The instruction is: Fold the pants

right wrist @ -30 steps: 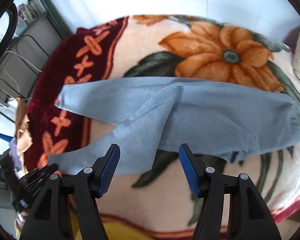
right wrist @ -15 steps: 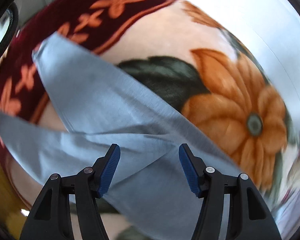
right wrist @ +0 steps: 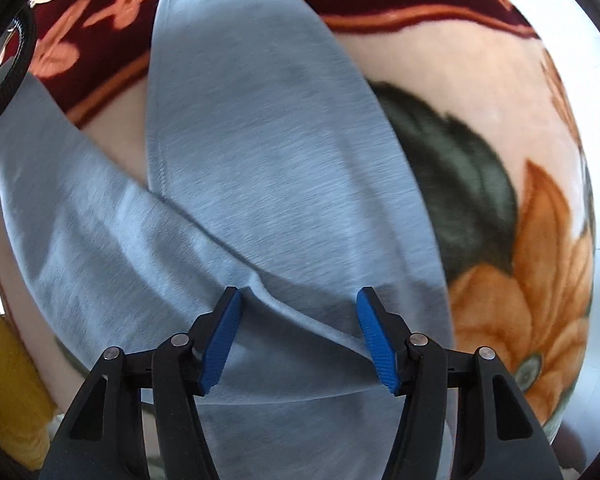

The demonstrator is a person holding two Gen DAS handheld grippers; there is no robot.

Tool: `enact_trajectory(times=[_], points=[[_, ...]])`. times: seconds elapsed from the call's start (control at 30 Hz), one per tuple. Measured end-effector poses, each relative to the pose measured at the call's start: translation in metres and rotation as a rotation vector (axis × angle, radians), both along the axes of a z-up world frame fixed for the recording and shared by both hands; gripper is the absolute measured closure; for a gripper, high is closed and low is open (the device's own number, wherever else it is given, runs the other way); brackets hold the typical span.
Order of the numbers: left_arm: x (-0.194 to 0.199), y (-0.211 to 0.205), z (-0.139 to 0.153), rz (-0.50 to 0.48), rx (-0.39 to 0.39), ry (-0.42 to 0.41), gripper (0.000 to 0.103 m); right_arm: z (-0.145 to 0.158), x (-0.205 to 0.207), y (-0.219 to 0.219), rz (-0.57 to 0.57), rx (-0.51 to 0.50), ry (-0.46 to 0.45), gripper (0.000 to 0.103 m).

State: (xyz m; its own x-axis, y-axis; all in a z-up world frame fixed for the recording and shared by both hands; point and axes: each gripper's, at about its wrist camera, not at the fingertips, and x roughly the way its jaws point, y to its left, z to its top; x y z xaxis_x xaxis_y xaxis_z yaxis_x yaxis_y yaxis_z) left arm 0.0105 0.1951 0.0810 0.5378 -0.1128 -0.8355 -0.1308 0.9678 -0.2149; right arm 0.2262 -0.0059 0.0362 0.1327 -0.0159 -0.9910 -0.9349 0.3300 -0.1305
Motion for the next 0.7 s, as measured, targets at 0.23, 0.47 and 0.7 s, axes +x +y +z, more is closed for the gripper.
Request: enact_trajectory(times=[0.23,0.47,0.7], points=[[0.002,0.002,0.020,0.008,0.064,-0.065,0.095,0.023,-0.021,-0.008,0.011,0.075,-0.010,0.100],[0.031,0.032,0.049,0.057,0.158,-0.110,0.095,0.074,-0.011,-0.015,-0.090,0.294,-0.153,0.100],[0.109,0.067,0.060,0.077,0.228,-0.093,0.095,0.057,0.016,0.008,-0.175,0.335,-0.232,0.100]])
